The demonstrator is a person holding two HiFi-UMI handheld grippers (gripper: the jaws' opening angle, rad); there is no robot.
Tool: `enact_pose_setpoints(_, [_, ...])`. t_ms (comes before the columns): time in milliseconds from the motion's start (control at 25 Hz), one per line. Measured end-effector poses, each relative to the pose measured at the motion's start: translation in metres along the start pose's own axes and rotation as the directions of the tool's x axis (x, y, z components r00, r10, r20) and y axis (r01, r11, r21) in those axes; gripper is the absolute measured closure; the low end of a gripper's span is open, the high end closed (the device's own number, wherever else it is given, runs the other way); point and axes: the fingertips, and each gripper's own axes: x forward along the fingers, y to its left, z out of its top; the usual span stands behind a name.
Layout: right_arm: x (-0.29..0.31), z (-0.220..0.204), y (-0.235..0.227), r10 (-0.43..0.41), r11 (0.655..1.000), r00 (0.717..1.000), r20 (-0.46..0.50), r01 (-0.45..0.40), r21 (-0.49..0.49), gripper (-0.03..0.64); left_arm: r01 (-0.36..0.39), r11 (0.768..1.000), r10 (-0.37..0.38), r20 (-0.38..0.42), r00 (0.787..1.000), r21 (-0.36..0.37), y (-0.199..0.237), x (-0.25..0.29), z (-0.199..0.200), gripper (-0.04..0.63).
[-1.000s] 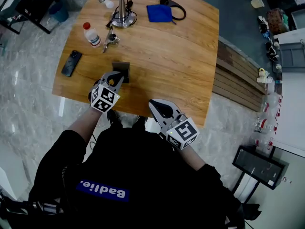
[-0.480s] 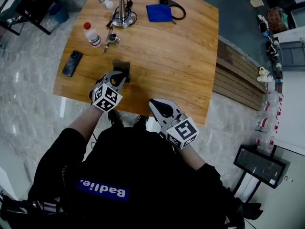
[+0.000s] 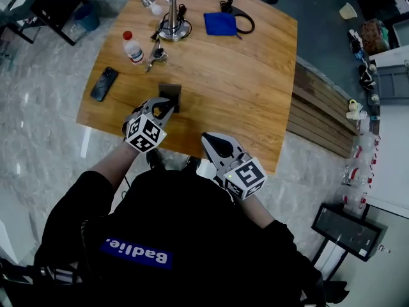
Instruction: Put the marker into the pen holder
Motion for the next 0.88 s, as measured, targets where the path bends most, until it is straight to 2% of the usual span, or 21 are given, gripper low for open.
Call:
enact_pose_setpoints(480, [0.009, 0.000, 0.008, 0.035, 0.999, 0.999, 0.008, -0.035, -0.021, 0.611, 0.001, 1.000, 0.001, 0.145, 0.989, -0.019, -0.010, -0.060, 0.053, 0.552])
enact_pose_setpoints(680, [0.017, 0.001, 0.012, 0.053, 0.998, 0.998, 0.016, -0.053, -0.026, 0.611, 0.017, 0.997, 0.002, 0.226, 0.974, -0.079, -0.017, -0.097, 0.080, 0.552])
enact_pose_setpoints(880, [0.026, 0.010, 0.021, 0.083, 0.996, 0.996, 0.034, -0.082, -0.034, 0.611, 0.042, 0.989, 0.005, 0.316, 0.949, -0.141, -0.018, -0.131, 0.109, 0.552])
